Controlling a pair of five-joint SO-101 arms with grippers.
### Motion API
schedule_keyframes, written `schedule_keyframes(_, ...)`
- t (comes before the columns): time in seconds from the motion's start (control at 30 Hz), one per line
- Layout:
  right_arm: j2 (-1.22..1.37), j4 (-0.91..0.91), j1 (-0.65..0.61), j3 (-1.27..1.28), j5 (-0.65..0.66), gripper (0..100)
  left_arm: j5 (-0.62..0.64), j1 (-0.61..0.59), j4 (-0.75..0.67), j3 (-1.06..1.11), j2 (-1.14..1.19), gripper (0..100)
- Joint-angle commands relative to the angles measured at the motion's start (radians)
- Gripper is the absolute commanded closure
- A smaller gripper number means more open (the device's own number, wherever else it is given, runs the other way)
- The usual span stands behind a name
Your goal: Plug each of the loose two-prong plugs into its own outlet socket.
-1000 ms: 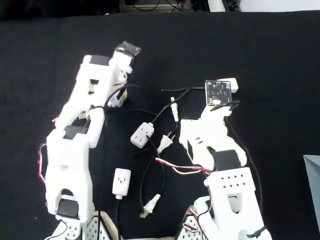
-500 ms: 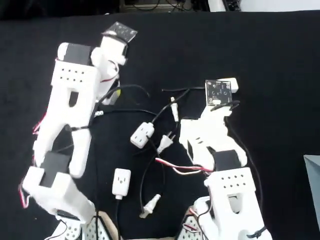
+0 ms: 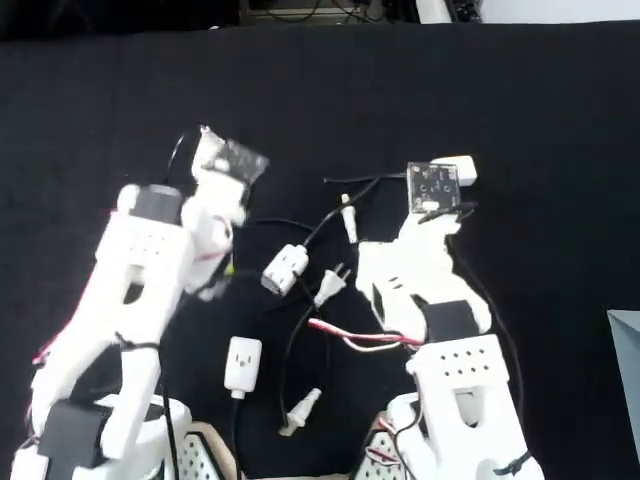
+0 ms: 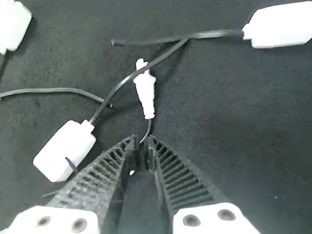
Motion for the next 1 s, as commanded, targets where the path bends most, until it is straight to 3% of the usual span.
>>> schedule_keyframes(0.0,-0.019,-0.017,-0.026,-0.004,0.0,95.5,0.009,0.015,-0.192,0.223,-0.063,97)
schedule_keyframes(0.2,-0.016,-0.017,-0.025,-0.004,0.0,95.5,0.005,0.027,-0.354,0.406,-0.063,96)
schedule_keyframes(0.4,-0.016,-0.017,-0.026,-0.002,0.0,95.4,0.014,0.024,-0.331,0.409,-0.075,73)
schedule_keyframes(0.77,-0.015,-0.017,-0.028,-0.002,0.0,95.4,-0.014,-0.079,-0.18,0.22,-0.075,74)
schedule_keyframes(0.97,-0.015,-0.017,-0.028,-0.002,0.0,95.4,-0.061,-0.147,-0.258,0.251,-0.063,74)
